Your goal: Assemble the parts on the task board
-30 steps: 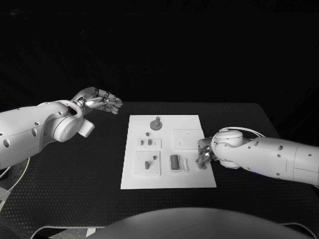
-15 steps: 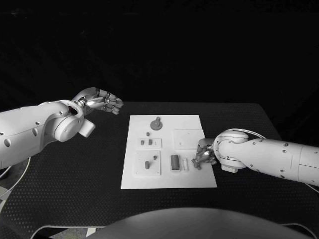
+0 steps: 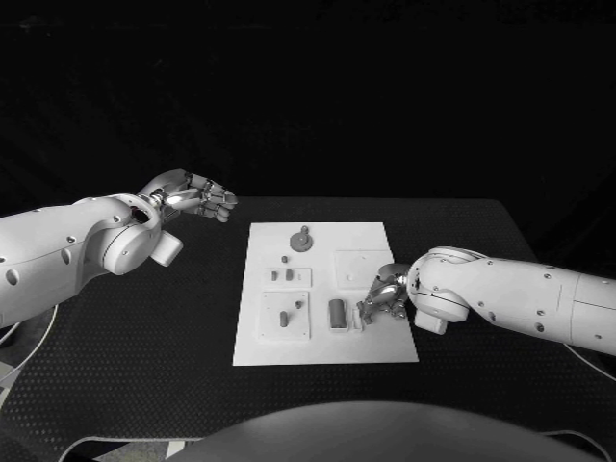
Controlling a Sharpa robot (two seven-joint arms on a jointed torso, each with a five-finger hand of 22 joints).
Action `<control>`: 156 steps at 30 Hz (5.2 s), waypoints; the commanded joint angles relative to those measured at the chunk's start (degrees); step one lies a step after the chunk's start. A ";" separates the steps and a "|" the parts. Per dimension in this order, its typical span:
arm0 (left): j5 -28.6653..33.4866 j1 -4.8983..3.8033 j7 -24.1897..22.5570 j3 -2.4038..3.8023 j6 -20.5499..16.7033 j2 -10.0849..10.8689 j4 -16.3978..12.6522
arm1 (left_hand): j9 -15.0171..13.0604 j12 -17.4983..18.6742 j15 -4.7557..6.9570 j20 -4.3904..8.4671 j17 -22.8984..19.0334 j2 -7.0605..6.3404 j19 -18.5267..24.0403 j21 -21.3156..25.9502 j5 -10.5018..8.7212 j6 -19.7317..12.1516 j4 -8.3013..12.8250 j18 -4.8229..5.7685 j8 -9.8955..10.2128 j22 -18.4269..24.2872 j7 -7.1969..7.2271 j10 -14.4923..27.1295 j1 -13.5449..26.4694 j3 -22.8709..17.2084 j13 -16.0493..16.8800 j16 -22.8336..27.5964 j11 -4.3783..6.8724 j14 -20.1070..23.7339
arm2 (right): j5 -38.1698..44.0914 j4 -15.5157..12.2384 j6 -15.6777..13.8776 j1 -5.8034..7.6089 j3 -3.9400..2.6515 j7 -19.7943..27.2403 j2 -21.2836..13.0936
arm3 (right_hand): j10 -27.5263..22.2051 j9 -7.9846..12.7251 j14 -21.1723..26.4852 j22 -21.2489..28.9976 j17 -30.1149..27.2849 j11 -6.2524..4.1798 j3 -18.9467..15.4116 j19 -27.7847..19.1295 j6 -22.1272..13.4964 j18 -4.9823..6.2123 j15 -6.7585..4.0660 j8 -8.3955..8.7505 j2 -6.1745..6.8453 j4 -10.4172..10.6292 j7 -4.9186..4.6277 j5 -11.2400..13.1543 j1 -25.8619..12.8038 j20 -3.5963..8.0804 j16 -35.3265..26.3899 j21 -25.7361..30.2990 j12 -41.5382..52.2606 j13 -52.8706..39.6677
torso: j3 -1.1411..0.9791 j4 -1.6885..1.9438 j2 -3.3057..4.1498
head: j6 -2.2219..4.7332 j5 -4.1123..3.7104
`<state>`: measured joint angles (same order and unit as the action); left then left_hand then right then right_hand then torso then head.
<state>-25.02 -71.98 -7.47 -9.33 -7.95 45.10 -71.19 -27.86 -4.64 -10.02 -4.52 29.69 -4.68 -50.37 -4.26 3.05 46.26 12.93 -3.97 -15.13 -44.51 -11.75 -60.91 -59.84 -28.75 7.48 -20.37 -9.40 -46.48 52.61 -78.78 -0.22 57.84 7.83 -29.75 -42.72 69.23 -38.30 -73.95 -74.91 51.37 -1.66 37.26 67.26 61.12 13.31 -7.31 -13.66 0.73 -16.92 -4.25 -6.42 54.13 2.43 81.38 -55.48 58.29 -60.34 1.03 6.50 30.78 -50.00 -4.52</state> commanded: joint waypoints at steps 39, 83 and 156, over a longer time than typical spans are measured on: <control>0.20 -0.05 -0.19 0.04 1.12 -0.26 0.11 | 0.11 0.21 -0.05 0.18 0.18 -0.06 -0.02 -0.08 0.21 -0.57 -0.44 -0.67 -0.26 0.09 0.03 -0.39 0.35 -0.09 -0.14 0.33 -0.13 -0.29 | -0.55 2.62 4.89 -0.40 0.68 -0.09 2.00 | 0.51 -0.31 -0.09 -0.35 -0.49 -0.49 1.10 0.49 1.39 1.69 -0.58 -0.58 -1.51 0.69 0.09 -0.08 -6.74 -0.41 -0.10 -0.29 0.19 0.04 | -0.03 -0.02 0.02 | 0.00 -0.17; 0.19 -0.04 0.03 0.03 1.34 -0.30 0.18 | 0.16 0.23 -0.05 0.18 0.27 -0.03 -0.01 -0.08 0.21 -0.62 -0.52 -0.67 -0.29 0.10 0.02 -0.36 0.37 -0.08 -0.18 0.42 -0.15 -0.31 | 0.65 2.52 3.77 -0.58 0.70 1.47 2.61 | 0.60 -0.10 -0.20 -0.16 -0.62 -0.56 1.81 0.81 1.48 1.69 -0.66 -0.51 0.03 1.17 0.14 -0.10 -8.38 -0.11 -0.10 -0.21 0.20 0.04 | -0.06 -0.02 0.01 | 0.00 0.15; 0.71 0.34 -2.12 0.03 0.76 -1.63 3.58 | 0.17 0.18 -0.02 0.21 0.46 -0.05 -0.05 -0.11 0.22 -0.46 -0.42 -0.69 -0.49 0.10 0.10 -0.45 0.13 -0.07 -0.22 0.52 -0.11 -0.41 | -2.43 1.49 -6.46 1.95 -2.91 15.98 -1.06 | -0.49 0.40 -0.07 0.43 -0.99 0.41 3.26 1.02 -2.37 1.69 0.02 1.08 9.80 7.56 -0.94 0.02 -8.82 0.38 -0.85 0.46 0.13 0.21 | -0.23 -0.26 -0.62 | 0.00 0.16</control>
<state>-25.01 -71.80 -7.49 -9.34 -7.27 43.84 -68.14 -27.74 -4.64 -10.02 -4.52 30.07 -4.67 -50.37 -4.26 3.05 45.95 12.78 -3.81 -15.36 -44.46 -11.85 -60.91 -59.85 -28.92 7.33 -20.18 -9.40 -46.48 54.21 -78.29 -3.69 59.43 5.16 -22.81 -43.99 68.68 -38.03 -73.74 -74.55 50.46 -1.52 40.56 68.10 59.51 13.37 -7.31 -12.81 10.71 -9.47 -4.78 -6.65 44.68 2.45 80.65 -55.10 58.08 -60.12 0.87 6.37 30.54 -50.00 -4.25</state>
